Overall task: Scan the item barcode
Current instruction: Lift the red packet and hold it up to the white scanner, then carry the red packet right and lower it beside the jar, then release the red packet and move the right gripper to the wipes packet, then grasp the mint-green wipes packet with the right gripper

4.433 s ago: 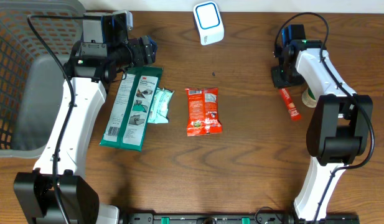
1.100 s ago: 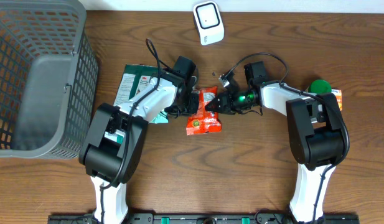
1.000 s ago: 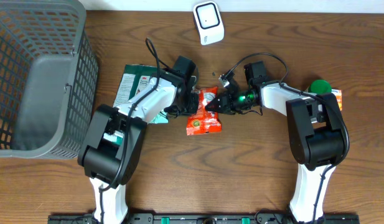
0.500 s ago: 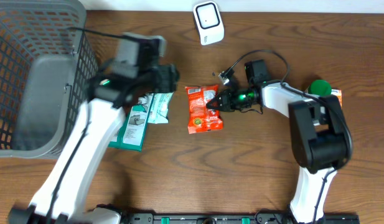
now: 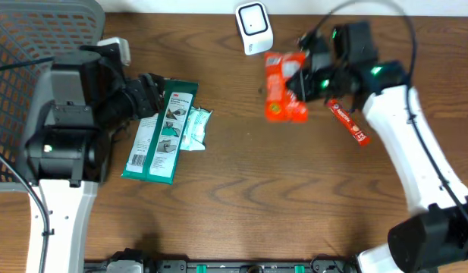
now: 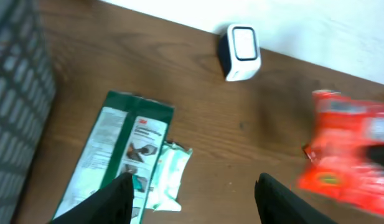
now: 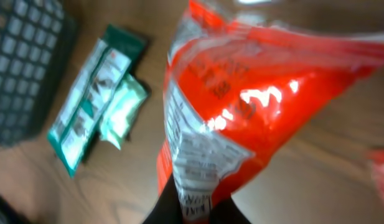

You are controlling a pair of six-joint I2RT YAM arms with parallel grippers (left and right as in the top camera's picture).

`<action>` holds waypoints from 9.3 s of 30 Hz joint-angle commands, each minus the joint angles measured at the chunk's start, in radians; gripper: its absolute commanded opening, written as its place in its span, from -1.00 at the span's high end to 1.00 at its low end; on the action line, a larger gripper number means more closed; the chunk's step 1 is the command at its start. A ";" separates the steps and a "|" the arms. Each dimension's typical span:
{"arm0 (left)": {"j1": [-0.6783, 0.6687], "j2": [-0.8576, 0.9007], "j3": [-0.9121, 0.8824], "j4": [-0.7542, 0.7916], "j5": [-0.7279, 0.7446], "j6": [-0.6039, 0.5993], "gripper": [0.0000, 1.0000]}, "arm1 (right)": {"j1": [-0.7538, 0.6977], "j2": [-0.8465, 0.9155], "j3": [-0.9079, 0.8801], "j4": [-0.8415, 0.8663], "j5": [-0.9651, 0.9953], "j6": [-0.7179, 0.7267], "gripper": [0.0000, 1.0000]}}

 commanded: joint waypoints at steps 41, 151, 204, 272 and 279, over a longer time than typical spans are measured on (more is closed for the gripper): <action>0.034 0.090 0.027 -0.019 -0.139 -0.024 -0.75 | 0.169 0.709 0.605 0.579 0.843 -1.163 0.98; 0.034 0.090 0.027 -0.019 -0.139 -0.024 -0.75 | 0.034 0.350 0.598 -0.349 0.356 -0.222 0.97; 0.034 0.090 0.027 -0.019 -0.139 -0.024 -0.76 | -0.024 0.360 -0.224 0.192 0.229 0.016 0.28; 0.032 0.594 -0.087 -0.097 -0.129 0.020 0.34 | 0.457 0.320 -0.412 0.966 0.097 0.611 -0.40; 0.032 0.594 -0.087 -0.096 -0.129 0.020 0.34 | 0.463 0.374 -0.412 0.998 0.095 0.628 -0.40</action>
